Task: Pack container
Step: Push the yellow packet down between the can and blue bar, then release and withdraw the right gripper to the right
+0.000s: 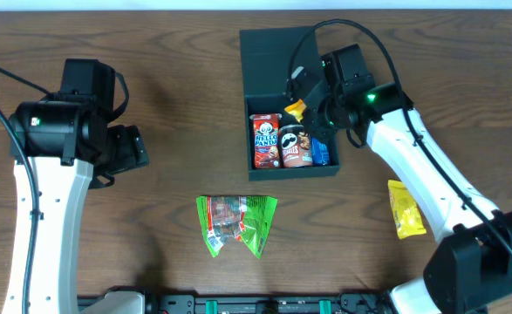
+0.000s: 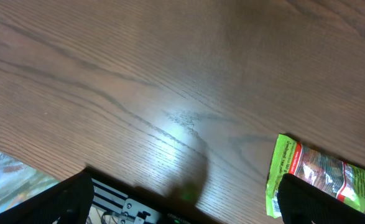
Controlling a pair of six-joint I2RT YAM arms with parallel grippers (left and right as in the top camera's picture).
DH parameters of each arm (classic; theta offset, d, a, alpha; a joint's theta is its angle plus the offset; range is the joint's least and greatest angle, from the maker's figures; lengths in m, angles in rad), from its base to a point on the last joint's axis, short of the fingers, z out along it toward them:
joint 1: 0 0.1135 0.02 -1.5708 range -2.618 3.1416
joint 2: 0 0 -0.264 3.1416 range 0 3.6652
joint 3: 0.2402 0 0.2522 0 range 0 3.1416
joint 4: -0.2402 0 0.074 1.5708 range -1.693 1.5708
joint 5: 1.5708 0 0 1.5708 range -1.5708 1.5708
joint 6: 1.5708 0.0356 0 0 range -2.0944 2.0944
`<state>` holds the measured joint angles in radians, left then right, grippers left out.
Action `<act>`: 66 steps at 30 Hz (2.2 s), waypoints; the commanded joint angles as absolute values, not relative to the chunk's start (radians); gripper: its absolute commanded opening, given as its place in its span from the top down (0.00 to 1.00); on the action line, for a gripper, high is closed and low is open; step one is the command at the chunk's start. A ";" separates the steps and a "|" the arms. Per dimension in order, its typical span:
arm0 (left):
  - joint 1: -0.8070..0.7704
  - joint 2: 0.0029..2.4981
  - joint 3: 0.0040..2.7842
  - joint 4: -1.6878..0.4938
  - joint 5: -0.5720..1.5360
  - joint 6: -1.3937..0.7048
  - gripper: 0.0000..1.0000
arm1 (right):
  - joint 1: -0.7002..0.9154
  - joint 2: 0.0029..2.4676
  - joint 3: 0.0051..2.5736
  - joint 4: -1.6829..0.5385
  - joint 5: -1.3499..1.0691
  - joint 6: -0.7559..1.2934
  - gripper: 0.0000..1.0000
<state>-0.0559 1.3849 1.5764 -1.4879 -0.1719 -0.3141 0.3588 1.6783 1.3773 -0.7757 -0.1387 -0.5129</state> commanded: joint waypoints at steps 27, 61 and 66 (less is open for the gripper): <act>-0.051 1.386 1.573 -1.491 -0.186 -0.318 0.05 | 0.315 1.869 1.391 -0.638 -0.181 -1.229 0.85; -0.051 1.386 1.573 -1.491 -0.186 -0.318 0.05 | 0.350 1.755 1.526 -0.586 -0.109 -0.931 0.46; -0.051 1.386 1.573 -1.491 -0.186 -0.318 0.05 | 0.341 1.636 1.526 -0.693 -0.109 -0.649 0.20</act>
